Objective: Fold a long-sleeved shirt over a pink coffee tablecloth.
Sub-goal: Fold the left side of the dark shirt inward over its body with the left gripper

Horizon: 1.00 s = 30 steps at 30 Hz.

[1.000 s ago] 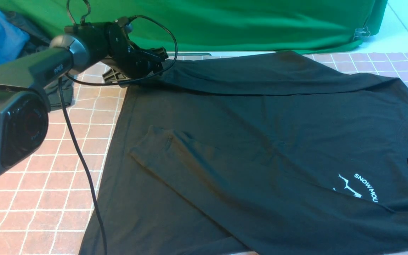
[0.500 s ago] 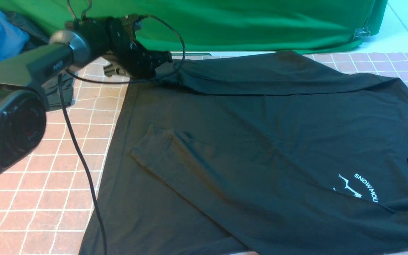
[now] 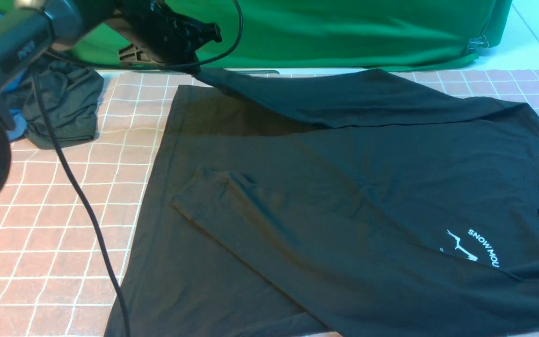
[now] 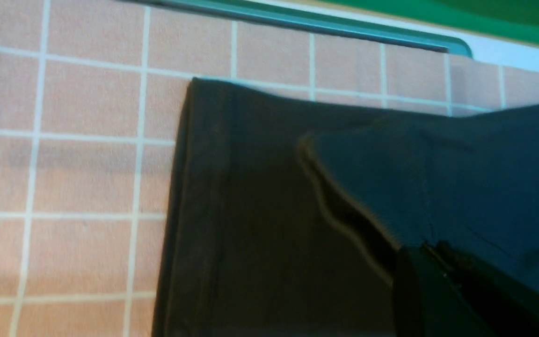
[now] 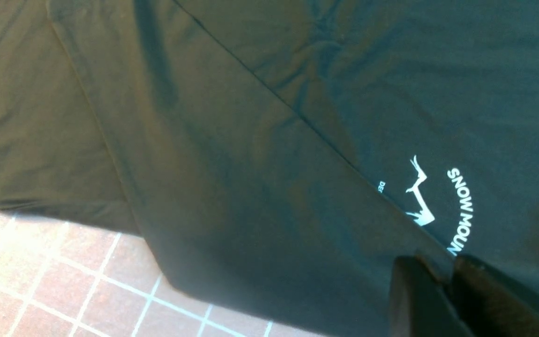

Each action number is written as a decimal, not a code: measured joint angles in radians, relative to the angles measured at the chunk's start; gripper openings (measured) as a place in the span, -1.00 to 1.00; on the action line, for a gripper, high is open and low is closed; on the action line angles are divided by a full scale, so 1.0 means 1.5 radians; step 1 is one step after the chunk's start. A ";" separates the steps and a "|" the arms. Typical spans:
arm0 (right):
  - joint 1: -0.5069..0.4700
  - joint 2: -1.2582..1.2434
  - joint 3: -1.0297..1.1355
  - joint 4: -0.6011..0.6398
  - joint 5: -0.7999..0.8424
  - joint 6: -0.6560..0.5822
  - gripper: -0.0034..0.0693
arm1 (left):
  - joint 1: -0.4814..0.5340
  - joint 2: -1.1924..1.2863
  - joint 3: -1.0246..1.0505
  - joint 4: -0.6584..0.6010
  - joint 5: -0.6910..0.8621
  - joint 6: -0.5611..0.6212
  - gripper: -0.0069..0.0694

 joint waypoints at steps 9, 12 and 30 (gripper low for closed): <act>0.000 0.000 0.000 -0.014 0.000 -0.049 -0.51 | 0.000 -0.061 0.000 -0.034 0.106 0.001 -0.78; 0.000 0.000 0.000 -0.031 0.000 -0.055 -0.51 | -0.001 -0.072 0.000 -0.040 0.143 0.000 -0.78; 0.000 0.000 0.000 -0.045 -0.010 -0.058 -0.51 | -0.106 -0.109 0.013 0.049 0.268 -0.027 -0.78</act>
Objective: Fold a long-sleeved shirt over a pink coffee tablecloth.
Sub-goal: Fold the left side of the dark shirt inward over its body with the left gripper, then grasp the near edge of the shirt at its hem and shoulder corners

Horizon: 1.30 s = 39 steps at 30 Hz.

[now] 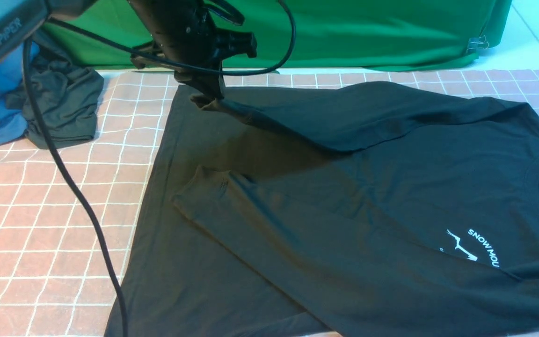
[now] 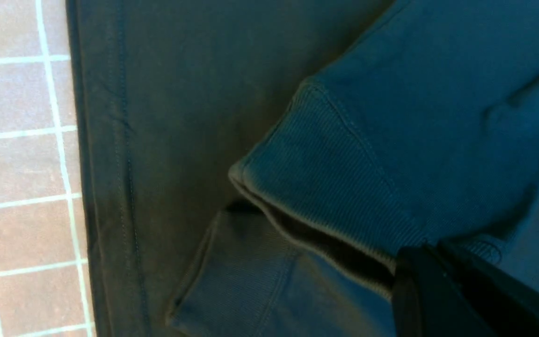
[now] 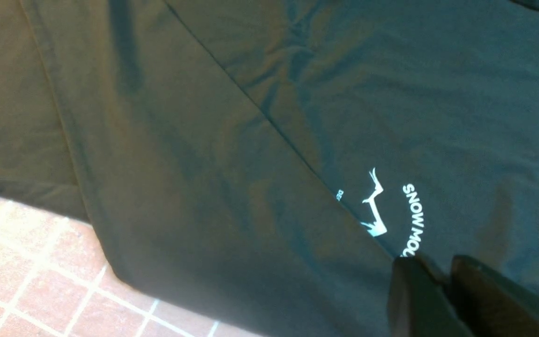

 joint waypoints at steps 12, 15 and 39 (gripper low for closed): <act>0.000 0.000 0.000 0.000 -0.018 0.003 -0.51 | -0.003 -0.122 0.243 0.017 0.002 -0.031 -0.78; 0.000 0.000 0.000 0.000 -0.018 0.003 -0.50 | -0.003 -0.130 0.281 0.017 0.002 -0.033 -0.78; 0.000 0.000 0.000 0.000 -0.029 0.003 -0.42 | -0.004 -0.134 0.439 -0.040 0.003 -0.041 -0.53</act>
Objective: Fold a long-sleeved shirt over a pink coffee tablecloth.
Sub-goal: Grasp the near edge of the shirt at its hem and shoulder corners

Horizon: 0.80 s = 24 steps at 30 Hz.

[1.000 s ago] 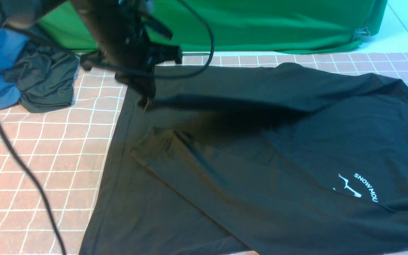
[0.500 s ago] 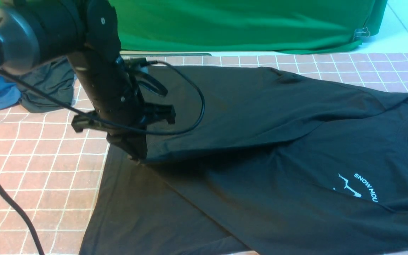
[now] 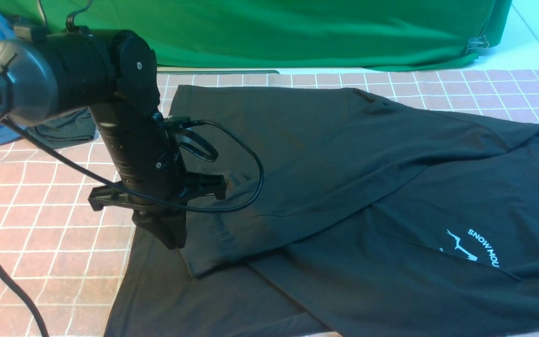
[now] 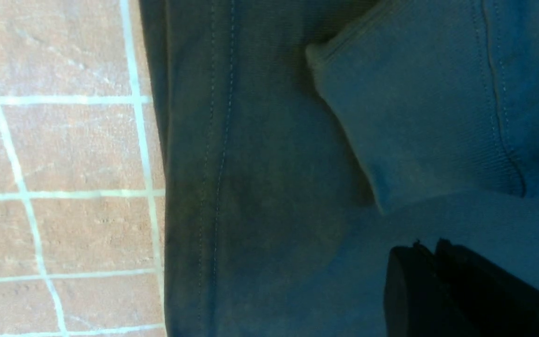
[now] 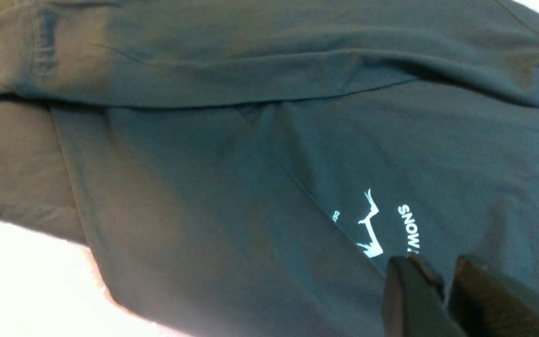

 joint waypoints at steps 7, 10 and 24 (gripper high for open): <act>0.000 0.000 0.000 0.000 -0.001 0.000 -0.42 | 0.000 0.000 -0.025 0.073 -0.072 -0.040 0.13; 0.000 0.000 0.000 0.000 -0.001 0.001 -0.42 | 0.000 0.000 -0.032 0.110 -0.129 -0.059 0.33; 0.000 0.000 0.000 0.000 -0.006 0.002 -0.42 | 0.000 0.082 -0.032 0.158 -0.386 -0.072 0.50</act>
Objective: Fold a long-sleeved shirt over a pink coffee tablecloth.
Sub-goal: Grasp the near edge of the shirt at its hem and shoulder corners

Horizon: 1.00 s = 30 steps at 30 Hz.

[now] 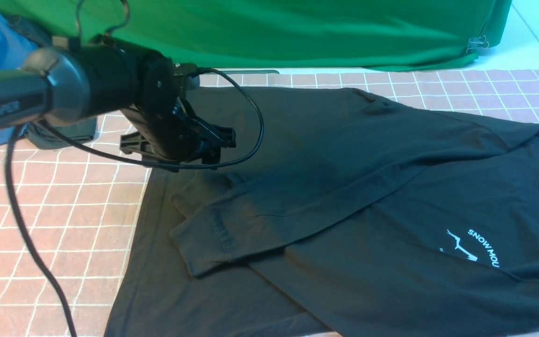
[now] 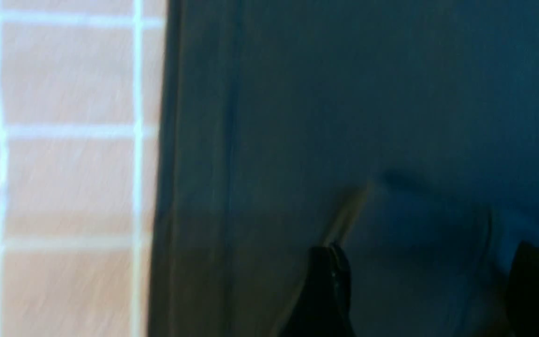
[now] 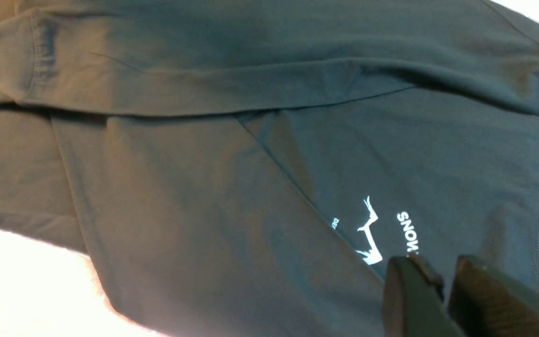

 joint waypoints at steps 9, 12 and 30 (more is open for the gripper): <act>0.000 0.000 0.000 0.000 0.000 0.001 -0.39 | 0.000 0.055 0.000 0.002 -0.056 0.001 0.49; 0.000 0.000 0.000 0.000 0.000 0.001 -0.38 | 0.000 0.065 0.000 0.002 -0.060 0.026 0.44; 0.000 0.000 0.000 0.000 -0.005 0.002 -0.37 | 0.000 0.050 0.000 0.109 -0.089 0.070 -0.71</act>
